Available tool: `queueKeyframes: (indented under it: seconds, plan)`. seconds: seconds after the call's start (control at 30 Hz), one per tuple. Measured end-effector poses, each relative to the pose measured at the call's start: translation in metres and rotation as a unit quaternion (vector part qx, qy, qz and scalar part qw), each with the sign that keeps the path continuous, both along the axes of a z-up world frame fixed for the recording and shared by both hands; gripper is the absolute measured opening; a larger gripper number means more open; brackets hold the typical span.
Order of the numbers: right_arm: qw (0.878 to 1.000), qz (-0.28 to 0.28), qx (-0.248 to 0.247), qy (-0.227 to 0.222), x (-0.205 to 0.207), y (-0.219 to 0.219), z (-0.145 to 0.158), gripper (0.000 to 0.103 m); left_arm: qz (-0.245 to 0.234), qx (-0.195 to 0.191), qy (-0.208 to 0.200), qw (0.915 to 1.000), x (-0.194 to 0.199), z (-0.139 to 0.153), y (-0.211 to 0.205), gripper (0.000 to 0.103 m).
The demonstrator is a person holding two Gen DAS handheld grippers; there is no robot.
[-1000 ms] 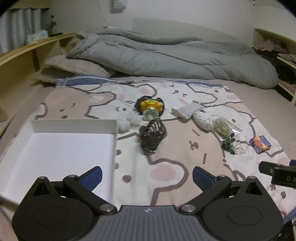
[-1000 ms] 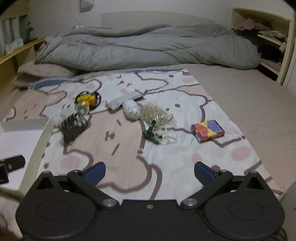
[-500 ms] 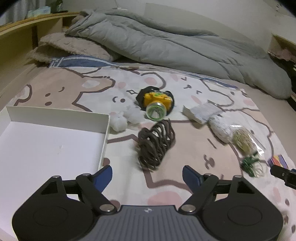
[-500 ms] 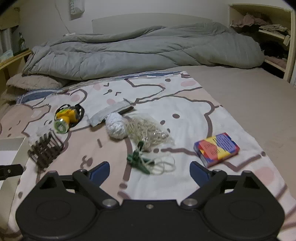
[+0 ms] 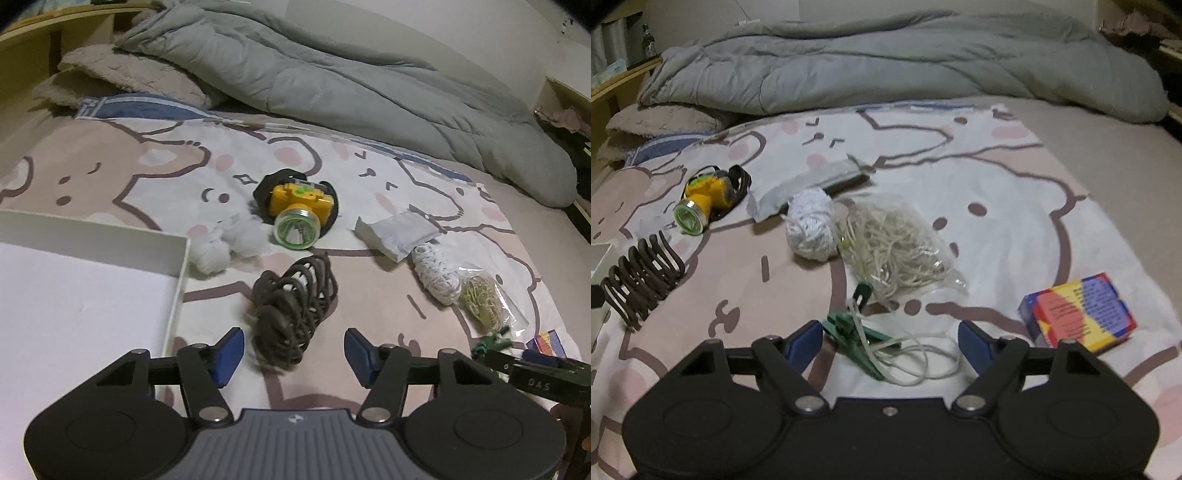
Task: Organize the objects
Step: 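Reach the left tool to the dark coil while the right tool reaches the green peg, then close the left tool on the dark coil while the right tool grasps the green peg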
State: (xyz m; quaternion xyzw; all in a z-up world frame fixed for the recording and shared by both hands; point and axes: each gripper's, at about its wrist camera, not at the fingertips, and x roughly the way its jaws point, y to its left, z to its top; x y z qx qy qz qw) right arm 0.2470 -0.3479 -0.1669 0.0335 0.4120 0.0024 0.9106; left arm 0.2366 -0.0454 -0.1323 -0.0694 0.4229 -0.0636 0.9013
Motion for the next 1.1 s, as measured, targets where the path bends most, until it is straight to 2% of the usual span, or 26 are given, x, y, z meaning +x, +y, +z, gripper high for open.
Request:
queueKeyframes:
  seconds: [0.17, 0.2, 0.23, 0.27, 0.3, 0.33, 0.4, 0.47, 0.63, 0.93, 0.97, 1.0, 1.03, 1.07, 1.1]
  plan:
    - [1.000, 0.012, 0.016, 0.015, -0.001, 0.004, -0.002, 0.056, -0.001, -0.007, 0.016, 0.9999, 0.011, -0.009, -0.003, 0.050]
    - [1.000, 0.015, 0.017, 0.017, -0.002, 0.005, -0.002, 0.052, -0.001, -0.011, 0.019, 0.9998, 0.013, -0.011, -0.003, 0.044]
    - [1.000, 0.018, 0.017, 0.018, -0.003, 0.006, -0.001, 0.048, -0.002, -0.014, 0.022, 0.9996, 0.015, -0.014, -0.004, 0.036]
    - [0.999, 0.022, 0.019, 0.017, -0.004, 0.008, -0.001, 0.037, -0.004, -0.015, 0.026, 0.9995, 0.017, -0.016, -0.004, 0.029]
    - [0.999, 0.022, 0.020, 0.016, -0.005, 0.009, 0.000, 0.023, -0.006, -0.013, 0.031, 0.9994, 0.019, -0.018, -0.005, 0.017]
    - [0.999, 0.021, 0.021, 0.015, -0.007, 0.009, 0.001, 0.018, -0.005, -0.010, 0.034, 0.9994, 0.020, -0.020, -0.007, 0.006]
    - [0.999, 0.014, 0.030, 0.011, -0.010, 0.009, 0.004, 0.004, -0.002, -0.009, 0.032, 0.9994, 0.020, -0.021, -0.007, 0.004]
    - [0.999, 0.010, 0.040, 0.006, -0.015, 0.009, 0.009, 0.003, -0.005, -0.010, 0.028, 0.9996, 0.017, -0.020, -0.006, 0.004]
    - [0.998, 0.005, 0.055, 0.007, -0.030, 0.010, 0.021, 0.002, -0.030, -0.007, 0.030, 0.9991, -0.003, -0.014, -0.007, 0.004]
    - [0.995, -0.005, 0.097, 0.021, -0.067, 0.011, 0.036, 0.002, -0.069, -0.005, 0.033, 0.9971, -0.061, -0.013, -0.007, 0.004]
    - [0.995, -0.001, 0.102, 0.023, -0.071, 0.012, 0.036, 0.005, -0.070, -0.006, 0.032, 0.9970, -0.064, -0.013, -0.007, 0.004]
    - [0.994, -0.001, 0.108, 0.027, -0.072, 0.012, 0.035, 0.023, -0.070, -0.006, 0.031, 0.9970, -0.065, -0.014, -0.008, 0.004]
    - [0.993, -0.007, 0.113, 0.028, -0.073, 0.012, 0.034, 0.037, -0.069, -0.006, 0.032, 0.9971, -0.066, -0.015, -0.008, 0.004]
    - [0.993, -0.015, 0.115, 0.026, -0.072, 0.012, 0.033, 0.057, -0.068, -0.005, 0.032, 0.9972, -0.067, -0.016, -0.008, 0.004]
    - [0.993, -0.015, 0.114, 0.023, -0.071, 0.012, 0.032, 0.060, -0.066, -0.006, 0.033, 0.9973, -0.067, -0.017, -0.008, 0.004]
